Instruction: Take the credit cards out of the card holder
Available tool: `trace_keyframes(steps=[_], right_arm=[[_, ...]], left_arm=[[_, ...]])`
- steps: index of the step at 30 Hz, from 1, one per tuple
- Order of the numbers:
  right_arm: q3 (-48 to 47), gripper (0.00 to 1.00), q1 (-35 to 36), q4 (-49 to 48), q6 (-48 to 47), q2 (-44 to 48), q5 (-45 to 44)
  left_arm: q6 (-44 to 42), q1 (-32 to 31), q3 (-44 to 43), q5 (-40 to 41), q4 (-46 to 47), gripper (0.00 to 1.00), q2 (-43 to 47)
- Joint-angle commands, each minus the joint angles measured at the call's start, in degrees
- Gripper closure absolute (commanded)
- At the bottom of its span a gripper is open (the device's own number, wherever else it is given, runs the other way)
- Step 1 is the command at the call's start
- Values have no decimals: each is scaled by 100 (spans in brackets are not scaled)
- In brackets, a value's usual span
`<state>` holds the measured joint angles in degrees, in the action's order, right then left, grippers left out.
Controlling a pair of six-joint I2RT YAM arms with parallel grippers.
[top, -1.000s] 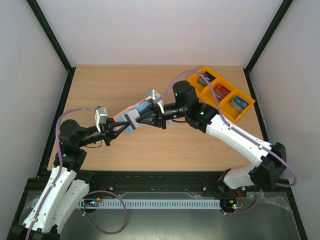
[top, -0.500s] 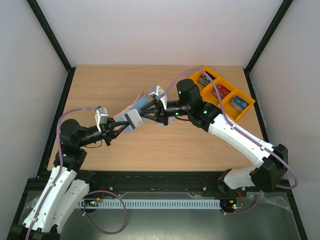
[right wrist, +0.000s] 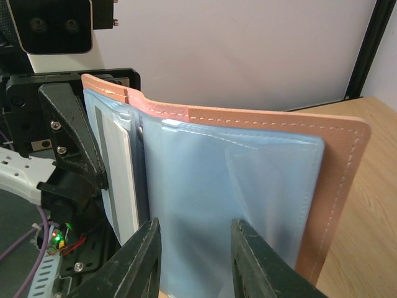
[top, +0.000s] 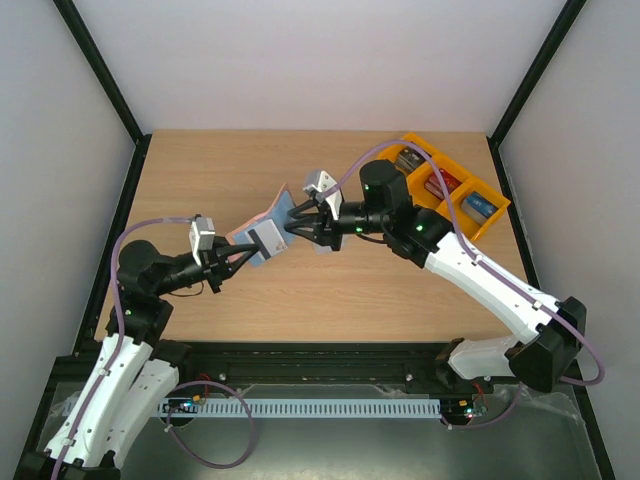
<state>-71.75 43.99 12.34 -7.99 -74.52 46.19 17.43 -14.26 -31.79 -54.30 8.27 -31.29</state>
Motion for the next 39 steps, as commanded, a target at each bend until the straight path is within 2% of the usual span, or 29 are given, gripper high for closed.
trace_keyframes(steps=[1,7,11,16,20,31,39], right_arm=[[-167,69,103,-61,159,-86,133],[-75,68,226,-418,279,-152,304],[-138,79,231,-367,283,-228,121],[-144,85,231,-314,298,-235,-76],[-174,76,241,-243,265,-277,80],[-170,75,234,337,-292,147,-570],[-326,69,253,378,-179,18,243]], left_arm=[[-114,-41,-9,-140,271,98,49],[-37,-40,19,-107,298,98,53],[-58,-41,16,-124,275,98,66],[-64,-36,11,-148,295,98,72],[-82,-36,17,-134,306,98,53],[-151,-46,17,-133,212,98,80],[-174,-47,26,-132,186,98,121]])
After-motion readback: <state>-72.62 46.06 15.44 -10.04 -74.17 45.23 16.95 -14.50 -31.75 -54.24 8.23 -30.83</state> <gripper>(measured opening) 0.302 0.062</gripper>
